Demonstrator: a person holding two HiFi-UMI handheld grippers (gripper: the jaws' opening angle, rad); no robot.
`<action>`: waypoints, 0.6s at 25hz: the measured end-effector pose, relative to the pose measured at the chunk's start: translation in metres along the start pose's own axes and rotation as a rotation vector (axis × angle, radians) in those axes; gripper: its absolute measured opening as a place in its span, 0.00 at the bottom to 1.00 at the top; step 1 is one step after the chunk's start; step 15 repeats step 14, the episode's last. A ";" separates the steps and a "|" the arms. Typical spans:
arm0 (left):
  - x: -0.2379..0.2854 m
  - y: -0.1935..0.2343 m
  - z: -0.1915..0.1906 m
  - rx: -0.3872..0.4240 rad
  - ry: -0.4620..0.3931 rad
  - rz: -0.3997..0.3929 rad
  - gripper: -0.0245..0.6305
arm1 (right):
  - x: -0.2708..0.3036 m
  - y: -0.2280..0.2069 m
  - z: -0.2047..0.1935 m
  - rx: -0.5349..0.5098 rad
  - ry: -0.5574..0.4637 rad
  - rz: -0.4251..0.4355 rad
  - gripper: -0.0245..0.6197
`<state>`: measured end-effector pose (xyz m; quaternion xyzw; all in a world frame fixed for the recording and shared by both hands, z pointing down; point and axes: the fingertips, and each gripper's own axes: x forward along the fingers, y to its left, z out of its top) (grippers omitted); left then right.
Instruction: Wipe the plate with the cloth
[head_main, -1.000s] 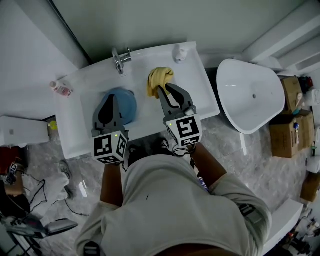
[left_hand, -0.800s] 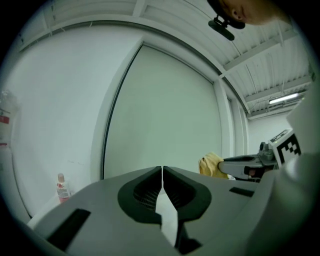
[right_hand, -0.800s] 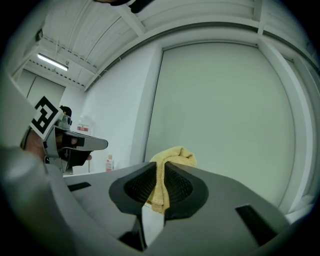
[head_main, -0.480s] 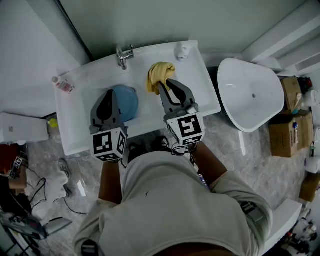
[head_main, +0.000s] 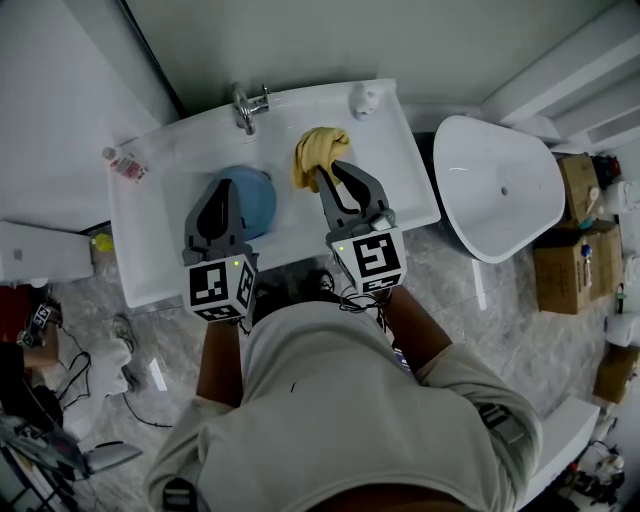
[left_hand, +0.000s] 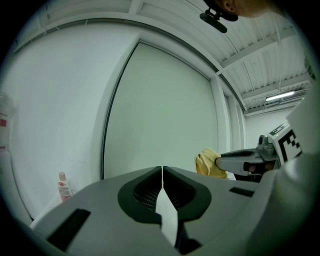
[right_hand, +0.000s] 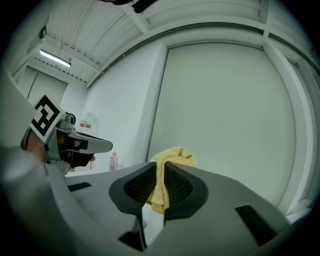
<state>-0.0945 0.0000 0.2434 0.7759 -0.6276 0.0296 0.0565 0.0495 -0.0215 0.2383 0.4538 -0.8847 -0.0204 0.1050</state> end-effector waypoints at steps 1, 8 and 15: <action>0.000 0.000 -0.001 -0.002 0.001 0.000 0.07 | 0.000 0.000 -0.001 -0.001 0.003 0.000 0.11; -0.002 -0.002 -0.007 -0.025 0.016 -0.020 0.08 | 0.000 0.003 -0.005 -0.008 0.026 -0.009 0.11; 0.002 0.001 -0.016 -0.013 0.025 -0.030 0.08 | 0.007 0.012 -0.006 0.009 0.012 -0.005 0.11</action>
